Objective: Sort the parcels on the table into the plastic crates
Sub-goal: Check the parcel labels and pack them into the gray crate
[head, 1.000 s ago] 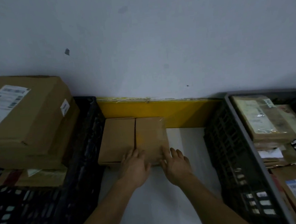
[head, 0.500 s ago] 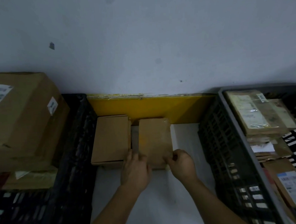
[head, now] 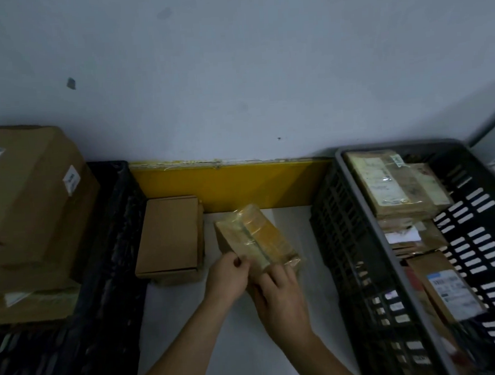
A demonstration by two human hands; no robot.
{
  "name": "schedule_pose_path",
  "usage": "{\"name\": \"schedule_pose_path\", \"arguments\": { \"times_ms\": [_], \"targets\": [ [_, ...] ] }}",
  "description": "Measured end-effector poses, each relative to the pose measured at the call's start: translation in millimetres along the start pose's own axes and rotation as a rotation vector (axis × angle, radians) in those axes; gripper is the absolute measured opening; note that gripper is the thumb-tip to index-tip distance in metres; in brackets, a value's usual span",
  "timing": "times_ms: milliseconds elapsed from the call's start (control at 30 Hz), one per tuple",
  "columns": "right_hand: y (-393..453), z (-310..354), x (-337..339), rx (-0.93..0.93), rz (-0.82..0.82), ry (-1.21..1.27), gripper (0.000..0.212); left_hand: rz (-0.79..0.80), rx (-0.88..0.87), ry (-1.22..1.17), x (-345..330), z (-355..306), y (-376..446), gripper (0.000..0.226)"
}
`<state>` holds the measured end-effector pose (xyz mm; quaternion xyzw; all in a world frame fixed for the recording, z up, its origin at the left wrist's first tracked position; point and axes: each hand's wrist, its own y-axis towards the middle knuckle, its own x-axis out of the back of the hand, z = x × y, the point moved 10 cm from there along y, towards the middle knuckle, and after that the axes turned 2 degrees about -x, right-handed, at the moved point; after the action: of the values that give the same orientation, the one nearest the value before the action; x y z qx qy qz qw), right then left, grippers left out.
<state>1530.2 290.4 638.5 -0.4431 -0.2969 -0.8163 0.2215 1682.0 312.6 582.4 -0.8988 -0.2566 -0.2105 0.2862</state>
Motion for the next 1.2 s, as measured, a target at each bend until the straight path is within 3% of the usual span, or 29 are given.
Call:
{"name": "schedule_pose_path", "arguments": {
  "times_ms": [167,267,367,433,500,633,967,1100,1200],
  "targets": [
    [-12,12,16,0.048,-0.015,0.045,0.028,-0.046,0.019,-0.121,3,17,-3,0.032],
    [-9,-15,47,-0.153,-0.151,0.135,0.032,-0.041,0.084,-0.339,13,29,-3,0.026],
    [-12,-68,19,-0.421,0.014,0.022,0.057,0.038,0.102,-0.358,5,33,-10,0.027],
    [-19,-92,-8,-0.469,0.164,-0.1,0.071,0.128,0.102,-0.274,-15,36,-17,0.046],
    [-20,-97,-20,-0.384,0.209,-0.161,0.067,0.17,0.06,-0.181,-29,29,-22,0.053],
    [-10,-96,-14,-0.294,0.18,-0.201,0.048,0.173,-0.049,0.066,-39,0,-23,0.041],
    [-17,-73,-1,-0.091,0.151,0.029,0.025,0.182,0.107,0.008,-71,50,-13,0.041],
    [-15,-88,28,-0.192,-0.019,0.097,0.028,0.088,0.116,0.045,-52,56,-17,0.033],
    [-19,-110,29,-0.435,-0.014,0.233,0.045,0.044,0.133,0.013,-37,77,-16,0.035]
  ]
}}
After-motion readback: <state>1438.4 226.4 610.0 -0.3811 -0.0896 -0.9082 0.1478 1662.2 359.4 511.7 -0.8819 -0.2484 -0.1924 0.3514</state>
